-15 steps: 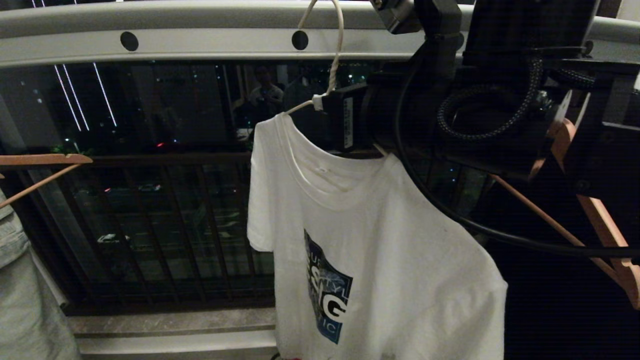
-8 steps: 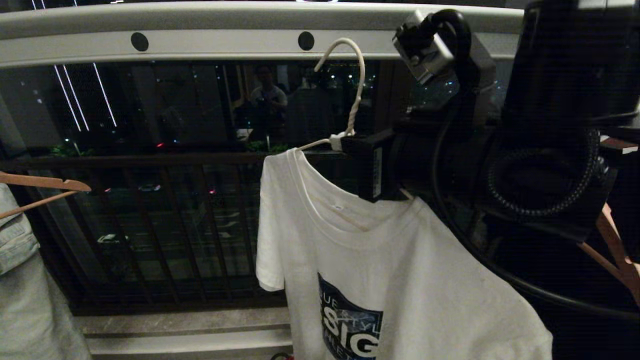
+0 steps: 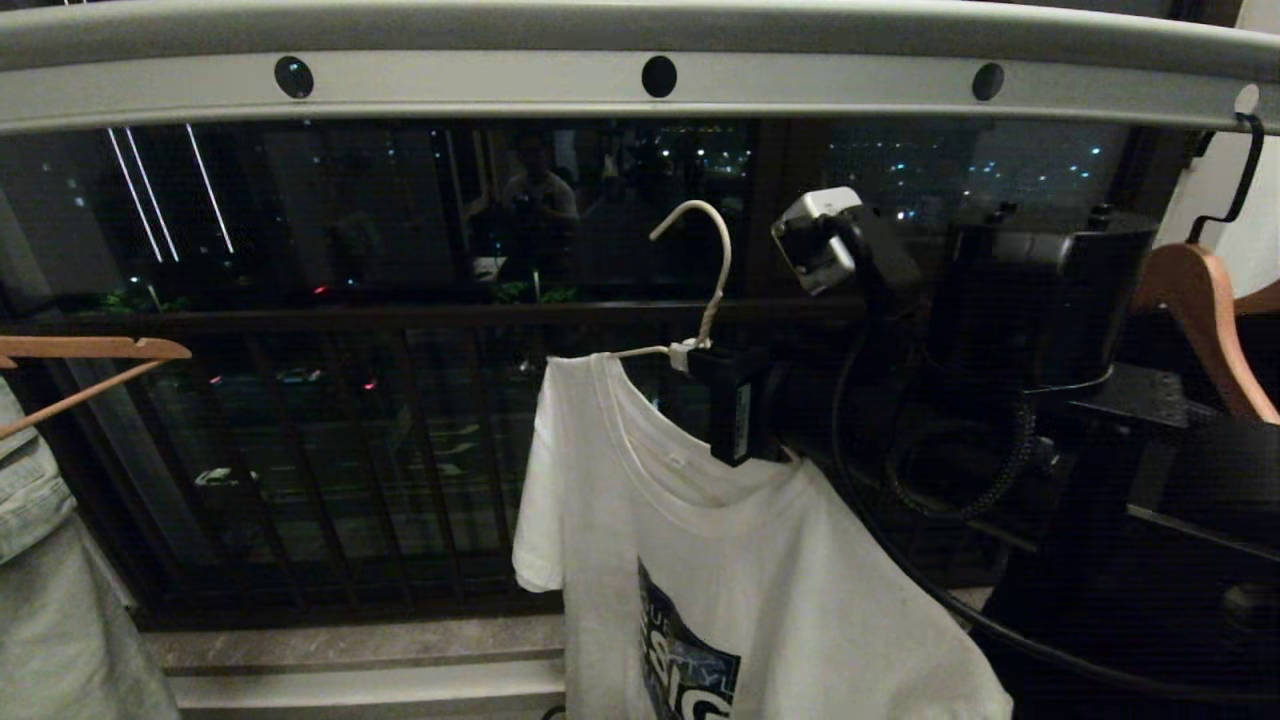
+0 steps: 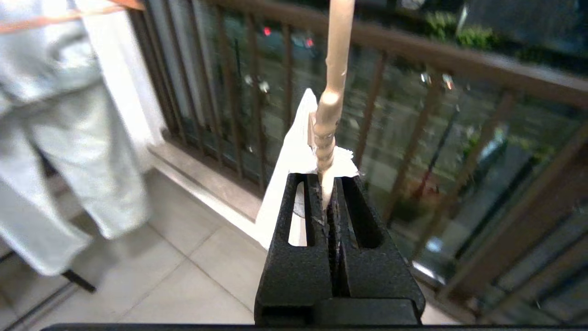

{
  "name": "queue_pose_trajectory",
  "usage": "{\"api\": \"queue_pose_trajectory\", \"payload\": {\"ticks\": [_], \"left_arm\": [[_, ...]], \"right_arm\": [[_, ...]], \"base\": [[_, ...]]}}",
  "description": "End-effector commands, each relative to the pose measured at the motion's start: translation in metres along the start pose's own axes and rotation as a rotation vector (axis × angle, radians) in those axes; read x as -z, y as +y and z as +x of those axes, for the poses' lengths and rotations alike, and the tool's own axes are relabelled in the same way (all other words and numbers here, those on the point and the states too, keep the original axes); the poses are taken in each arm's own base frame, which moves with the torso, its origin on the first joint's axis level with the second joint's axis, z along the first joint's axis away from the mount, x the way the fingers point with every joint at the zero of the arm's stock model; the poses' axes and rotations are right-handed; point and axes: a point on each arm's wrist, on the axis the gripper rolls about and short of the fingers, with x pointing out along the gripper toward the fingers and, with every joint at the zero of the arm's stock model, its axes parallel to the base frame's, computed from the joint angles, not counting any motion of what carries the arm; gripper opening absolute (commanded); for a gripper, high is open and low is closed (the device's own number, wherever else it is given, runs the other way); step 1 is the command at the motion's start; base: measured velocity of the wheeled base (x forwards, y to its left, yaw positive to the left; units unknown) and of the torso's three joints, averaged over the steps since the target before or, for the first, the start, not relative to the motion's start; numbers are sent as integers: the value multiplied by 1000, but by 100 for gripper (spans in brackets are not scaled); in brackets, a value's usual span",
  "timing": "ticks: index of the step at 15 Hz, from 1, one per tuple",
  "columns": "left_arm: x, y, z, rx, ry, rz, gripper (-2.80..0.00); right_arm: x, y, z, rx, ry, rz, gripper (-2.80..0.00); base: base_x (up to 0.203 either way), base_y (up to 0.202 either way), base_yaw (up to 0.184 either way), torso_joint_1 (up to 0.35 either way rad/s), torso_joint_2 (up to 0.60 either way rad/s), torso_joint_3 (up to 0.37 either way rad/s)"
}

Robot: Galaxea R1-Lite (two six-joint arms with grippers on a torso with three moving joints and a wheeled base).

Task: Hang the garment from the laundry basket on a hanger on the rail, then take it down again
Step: Take the clothes off the clothes rack

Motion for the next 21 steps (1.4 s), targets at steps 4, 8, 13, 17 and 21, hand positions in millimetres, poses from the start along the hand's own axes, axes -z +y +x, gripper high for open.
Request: {"api": "queue_pose_trajectory", "payload": {"ticks": [4,8,13,17,21], "left_arm": [[0,0,0,0,-1,1,-280],[0,0,0,0,-1,1,-280],[0,0,0,0,0,1,-280],[0,0,0,0,-1,1,-280],[-12,0,-3,2,-64,48,-280]], "right_arm": [[36,-18,27,20,67,3,-280],[55,-20,42,-2,36,1,-280],[63,-20,49,-18,56,2,-280],[72,-20,53,-16,82,4,-280],[72,-19,53,-17,80,3,-280]], "base": [[0,0,0,0,0,0],[0,0,0,0,0,0],[0,0,0,0,0,0],[0,0,0,0,0,0],[0,0,0,0,0,0]]}}
